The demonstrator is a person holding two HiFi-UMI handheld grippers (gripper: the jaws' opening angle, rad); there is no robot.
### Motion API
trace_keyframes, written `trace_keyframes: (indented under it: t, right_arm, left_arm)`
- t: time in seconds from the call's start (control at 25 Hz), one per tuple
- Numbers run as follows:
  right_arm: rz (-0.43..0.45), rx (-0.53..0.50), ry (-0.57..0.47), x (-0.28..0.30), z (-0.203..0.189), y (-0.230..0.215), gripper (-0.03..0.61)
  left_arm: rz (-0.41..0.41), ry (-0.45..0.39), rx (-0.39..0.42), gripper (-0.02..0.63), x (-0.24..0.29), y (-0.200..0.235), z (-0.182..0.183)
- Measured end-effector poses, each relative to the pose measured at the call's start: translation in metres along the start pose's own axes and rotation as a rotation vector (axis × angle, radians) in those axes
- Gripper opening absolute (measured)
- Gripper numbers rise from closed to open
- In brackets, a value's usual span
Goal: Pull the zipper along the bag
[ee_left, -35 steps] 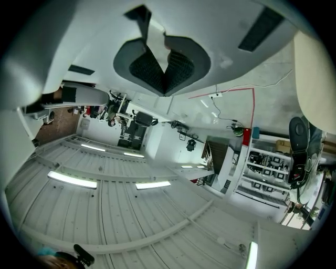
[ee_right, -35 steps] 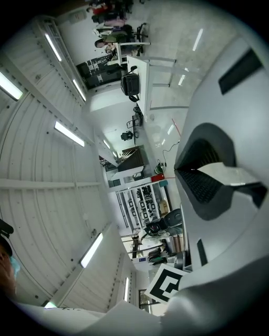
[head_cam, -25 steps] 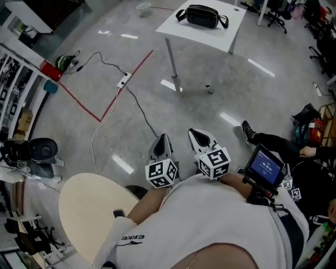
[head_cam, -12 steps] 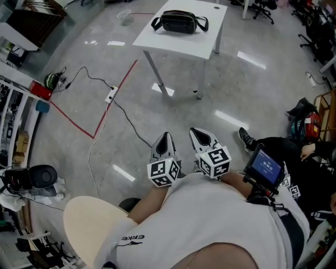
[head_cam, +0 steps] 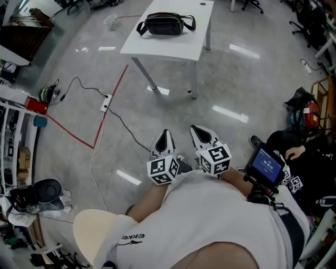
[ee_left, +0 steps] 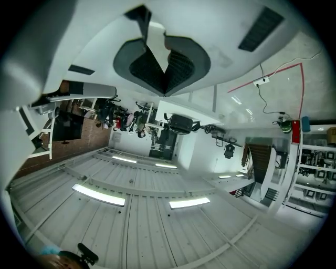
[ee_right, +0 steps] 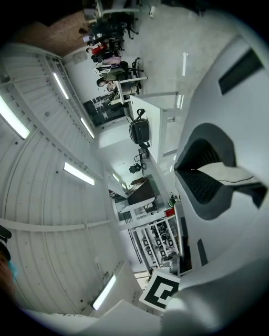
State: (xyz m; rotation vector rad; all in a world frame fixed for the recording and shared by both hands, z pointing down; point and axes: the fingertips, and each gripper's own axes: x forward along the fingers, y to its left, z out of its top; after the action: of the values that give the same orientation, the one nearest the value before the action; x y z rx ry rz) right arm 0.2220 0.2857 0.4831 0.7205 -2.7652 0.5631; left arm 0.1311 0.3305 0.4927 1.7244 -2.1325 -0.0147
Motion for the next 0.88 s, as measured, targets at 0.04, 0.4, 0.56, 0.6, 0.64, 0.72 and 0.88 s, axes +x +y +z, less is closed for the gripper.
trace_keyframes:
  t: [0.04,0.4,0.56,0.6,0.64,0.72,0.88]
  right_arm:
    - [-0.009,0.005,0.001,0.003,0.000,-0.003,0.005]
    - [-0.122,0.031,-0.015,0.052,0.022,-0.032,0.005]
    - [-0.180,0.039,-0.038,0.079,0.040,-0.040,0.005]
    - [-0.193,0.041,-0.043,0.086,0.042,-0.040,0.005]
    - [-0.203,0.040,-0.048,0.094,0.045,-0.038,0.005]
    - [-0.223,0.035,-0.057,0.111,0.049,-0.035,0.005]
    - [-0.274,0.036,-0.076,0.141,0.054,-0.034,0.005]
  left_arm:
    - [-0.010,0.002,0.007,0.003,0.005,0.000,0.001]
    - [-0.122,0.016,0.056,0.003,0.073,0.018,0.028]
    - [-0.179,0.006,0.077,0.003,0.103,0.030,0.050]
    - [-0.192,0.005,0.081,0.003,0.109,0.035,0.054]
    - [-0.205,0.004,0.085,0.003,0.115,0.041,0.057]
    - [-0.226,0.003,0.089,0.003,0.127,0.056,0.062]
    - [-0.268,0.007,0.101,0.003,0.150,0.082,0.068]
